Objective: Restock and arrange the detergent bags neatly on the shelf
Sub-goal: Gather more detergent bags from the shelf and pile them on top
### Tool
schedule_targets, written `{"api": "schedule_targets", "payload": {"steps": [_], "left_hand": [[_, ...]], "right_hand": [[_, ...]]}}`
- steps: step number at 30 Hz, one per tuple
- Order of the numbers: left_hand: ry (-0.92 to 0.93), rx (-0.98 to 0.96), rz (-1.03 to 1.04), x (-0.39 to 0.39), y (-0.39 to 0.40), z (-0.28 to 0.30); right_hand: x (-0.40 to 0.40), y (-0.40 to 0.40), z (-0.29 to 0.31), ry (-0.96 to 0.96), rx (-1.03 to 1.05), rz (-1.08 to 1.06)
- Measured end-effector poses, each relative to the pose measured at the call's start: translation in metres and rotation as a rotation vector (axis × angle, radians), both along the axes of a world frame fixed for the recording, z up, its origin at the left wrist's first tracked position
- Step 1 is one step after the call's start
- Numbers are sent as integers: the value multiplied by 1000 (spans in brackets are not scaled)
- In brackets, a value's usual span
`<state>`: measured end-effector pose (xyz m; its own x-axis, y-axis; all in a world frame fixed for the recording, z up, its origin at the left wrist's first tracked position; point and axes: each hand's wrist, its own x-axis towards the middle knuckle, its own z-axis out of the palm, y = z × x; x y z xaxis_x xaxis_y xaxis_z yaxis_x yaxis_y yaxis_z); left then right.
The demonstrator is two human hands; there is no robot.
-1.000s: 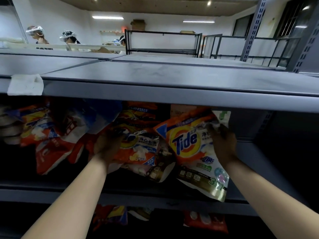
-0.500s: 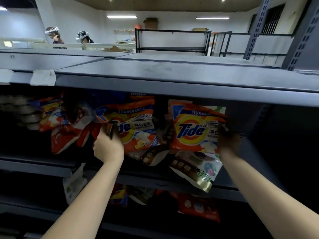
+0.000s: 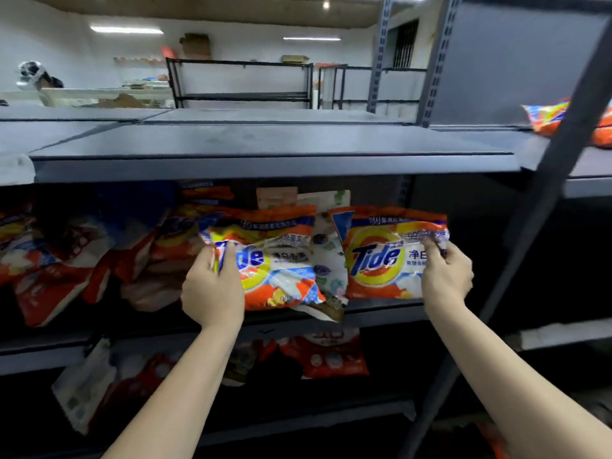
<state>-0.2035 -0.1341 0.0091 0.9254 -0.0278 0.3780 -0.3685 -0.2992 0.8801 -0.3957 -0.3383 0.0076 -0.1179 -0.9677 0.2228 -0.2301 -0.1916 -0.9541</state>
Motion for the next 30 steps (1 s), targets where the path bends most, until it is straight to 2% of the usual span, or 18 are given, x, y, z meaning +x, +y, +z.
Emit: {"api": "schedule_targets", "payload": {"steps": [4, 9, 15, 21, 30], "left_hand": [[-22, 46, -136, -57, -12, 2], [-10, -6, -293, -106, -39, -3], [-42, -104, -474, -176, -80, 19], [-62, -218, -524, -262, -134, 44], [-13, -372, -559, -396, -252, 83]], "right_hand": [[-63, 17, -10, -28, 32, -156], [-140, 32, -5, -48, -5, -293], [-219, 27, 21, -72, -106, -411], [-294, -27, 27, -175, -140, -438], [-436, -129, 54, -204, -198, -470]]}}
